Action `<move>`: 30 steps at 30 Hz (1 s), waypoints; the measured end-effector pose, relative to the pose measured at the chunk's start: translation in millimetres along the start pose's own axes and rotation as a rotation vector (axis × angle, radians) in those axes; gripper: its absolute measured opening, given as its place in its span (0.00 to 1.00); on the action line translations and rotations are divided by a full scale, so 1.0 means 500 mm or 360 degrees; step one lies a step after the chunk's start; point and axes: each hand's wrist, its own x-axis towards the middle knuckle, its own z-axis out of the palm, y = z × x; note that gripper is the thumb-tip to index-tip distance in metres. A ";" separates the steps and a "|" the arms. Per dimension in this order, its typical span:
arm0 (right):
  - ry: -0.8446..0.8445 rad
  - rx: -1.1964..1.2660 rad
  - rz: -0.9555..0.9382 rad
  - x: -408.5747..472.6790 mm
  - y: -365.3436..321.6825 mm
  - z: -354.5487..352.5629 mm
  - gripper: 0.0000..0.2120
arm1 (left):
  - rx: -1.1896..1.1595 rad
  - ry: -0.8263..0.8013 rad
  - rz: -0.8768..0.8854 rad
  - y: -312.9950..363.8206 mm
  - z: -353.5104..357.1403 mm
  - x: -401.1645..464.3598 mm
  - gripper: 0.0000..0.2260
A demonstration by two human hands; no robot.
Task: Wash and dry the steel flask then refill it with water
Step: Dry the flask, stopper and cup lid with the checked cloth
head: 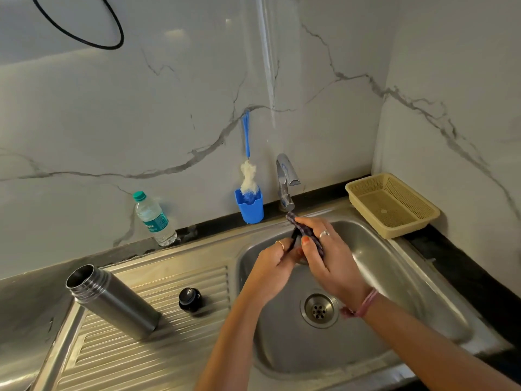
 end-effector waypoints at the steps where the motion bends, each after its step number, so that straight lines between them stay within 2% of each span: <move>1: 0.0041 0.0024 -0.0078 -0.005 0.005 0.001 0.18 | -0.0007 0.0003 0.0067 0.002 -0.003 -0.001 0.07; 3: -0.0017 0.0181 0.0052 0.015 0.004 -0.007 0.16 | 0.0092 -0.0037 0.0220 -0.005 -0.012 -0.006 0.08; 5: -0.0244 0.0434 0.0387 0.049 0.007 -0.021 0.15 | 0.0184 -0.0099 0.0325 -0.022 -0.019 -0.010 0.06; 6: -0.0321 0.0467 0.0436 0.060 0.005 -0.029 0.16 | 0.0197 -0.0111 0.0354 -0.030 -0.023 -0.011 0.05; 7: -0.0338 0.0421 0.0388 0.064 0.002 -0.033 0.16 | 0.0212 -0.0094 0.0365 -0.033 -0.027 -0.011 0.05; 11: -0.0135 0.0237 0.0038 0.041 -0.013 -0.025 0.17 | 0.0139 -0.0029 0.0379 -0.024 -0.040 -0.003 0.07; 13: -0.0221 0.0361 0.0231 0.055 -0.018 -0.029 0.14 | 0.0205 -0.0049 0.0417 -0.020 -0.047 -0.001 0.08; 16: -0.0517 0.0621 0.0712 0.086 -0.024 -0.053 0.18 | 0.0214 -0.0119 0.0445 -0.028 -0.060 -0.003 0.10; 19: -0.0296 0.0717 0.0577 0.074 -0.029 -0.035 0.15 | 0.0220 -0.0154 0.0501 -0.032 -0.072 0.002 0.11; 21: -0.0144 0.0929 0.0638 0.061 -0.024 -0.020 0.15 | 0.0198 -0.0174 0.0559 -0.031 -0.083 0.006 0.11; 22: -0.0163 0.1124 0.0822 0.059 -0.024 -0.022 0.15 | 0.0177 -0.0194 0.0568 -0.030 -0.089 0.006 0.11; 25: -0.0586 0.1589 0.1408 0.055 -0.036 -0.042 0.17 | 0.0148 -0.0266 0.0534 -0.022 -0.097 0.001 0.11; 26: -0.0629 0.1626 0.1482 0.053 -0.038 -0.045 0.17 | 0.0164 -0.0279 0.0513 -0.020 -0.097 0.000 0.11; 28: -0.0515 0.1654 0.1530 0.051 -0.041 -0.038 0.16 | 0.0222 -0.0330 0.0416 -0.019 -0.095 0.003 0.15; 30: -0.0339 0.1374 0.1450 0.049 -0.040 -0.022 0.17 | 0.0272 -0.0433 0.0252 -0.024 -0.094 0.004 0.23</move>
